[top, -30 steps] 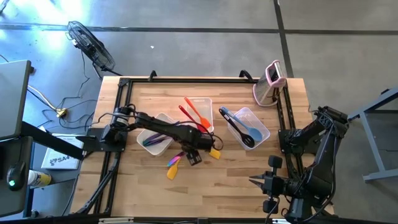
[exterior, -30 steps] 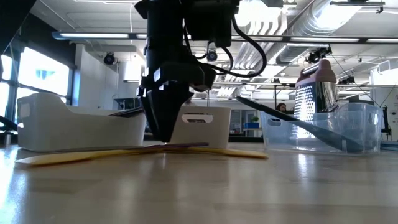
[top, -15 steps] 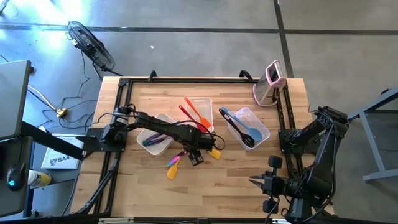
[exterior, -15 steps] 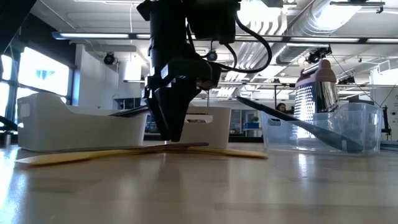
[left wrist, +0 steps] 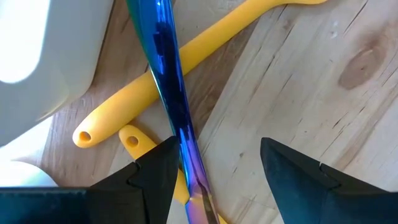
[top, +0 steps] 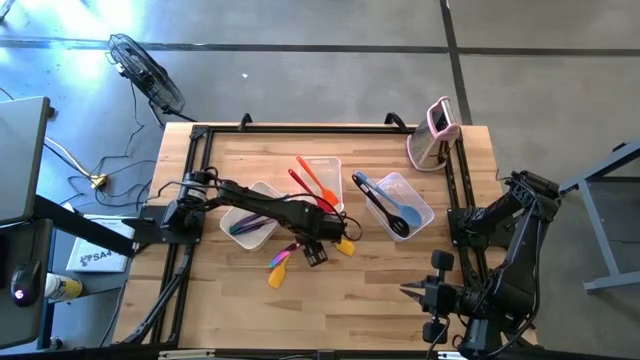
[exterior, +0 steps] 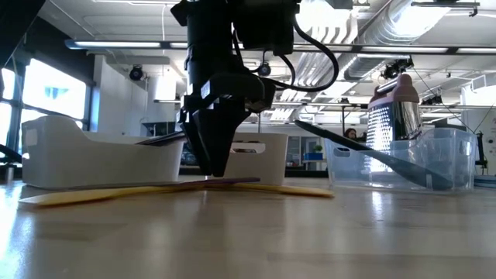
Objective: Pick & Place Kitchen Items
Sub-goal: Put the blue table knife into the left white bin
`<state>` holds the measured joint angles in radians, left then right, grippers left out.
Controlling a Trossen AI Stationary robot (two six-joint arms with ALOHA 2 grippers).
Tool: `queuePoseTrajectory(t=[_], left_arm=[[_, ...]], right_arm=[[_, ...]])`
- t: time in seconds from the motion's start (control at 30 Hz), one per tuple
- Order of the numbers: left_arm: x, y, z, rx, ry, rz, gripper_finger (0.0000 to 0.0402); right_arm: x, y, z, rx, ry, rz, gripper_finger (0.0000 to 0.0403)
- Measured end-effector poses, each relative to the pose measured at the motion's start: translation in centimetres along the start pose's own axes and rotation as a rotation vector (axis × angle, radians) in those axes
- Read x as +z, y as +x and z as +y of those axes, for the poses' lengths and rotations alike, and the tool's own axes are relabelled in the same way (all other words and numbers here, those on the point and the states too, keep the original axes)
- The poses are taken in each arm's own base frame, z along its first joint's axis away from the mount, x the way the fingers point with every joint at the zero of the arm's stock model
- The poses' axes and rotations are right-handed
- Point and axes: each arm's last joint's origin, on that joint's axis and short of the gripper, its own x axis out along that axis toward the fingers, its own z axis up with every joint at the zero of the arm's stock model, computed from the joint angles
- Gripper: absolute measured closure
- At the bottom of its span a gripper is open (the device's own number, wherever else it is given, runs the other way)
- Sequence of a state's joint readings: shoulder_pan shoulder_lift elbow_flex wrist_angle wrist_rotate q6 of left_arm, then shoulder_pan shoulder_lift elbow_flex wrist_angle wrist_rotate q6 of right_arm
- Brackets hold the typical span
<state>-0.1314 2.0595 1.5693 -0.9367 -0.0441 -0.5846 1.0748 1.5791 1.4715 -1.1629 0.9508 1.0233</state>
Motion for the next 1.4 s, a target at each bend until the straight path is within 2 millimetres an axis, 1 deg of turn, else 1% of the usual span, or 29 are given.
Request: queuePoseTrajectory(t=[0.63,0.7,0.77,0.83,1.2,1.27,1.4], left_arm=[[0.0,0.1,0.0,-0.002,0.002,0.000,0.0183],[0.1,0.5,-0.1,0.003,0.002,0.005,0.0183],[0.1,0.6,-0.1,0.005,0.004,0.007,0.0183],[0.1,1.2,-0.2,0.016,0.006,0.019,0.0183],[0.1,1.4,0.0,0.052,0.033,0.003,0.0183],[0.2,2.0,0.0,0.075,0.031,0.005,0.0183],[0.3,2.4,0.1,0.072,0.017,0.016,0.0183]], right_arm=[[0.0,0.0,0.0,0.001,0.002,0.000,0.0374],[0.0,0.0,0.0,0.001,0.001,0.000,0.0374],[0.0,0.0,0.0,0.001,0.002,0.000,0.0374],[0.0,0.0,0.0,0.001,0.002,-0.001,0.0374],[0.0,0.0,0.0,0.001,0.002,-0.001,0.0374],[0.0,0.0,0.0,0.001,0.002,-0.001,0.0374],[0.0,0.0,0.0,0.004,0.006,-0.002,0.0374]])
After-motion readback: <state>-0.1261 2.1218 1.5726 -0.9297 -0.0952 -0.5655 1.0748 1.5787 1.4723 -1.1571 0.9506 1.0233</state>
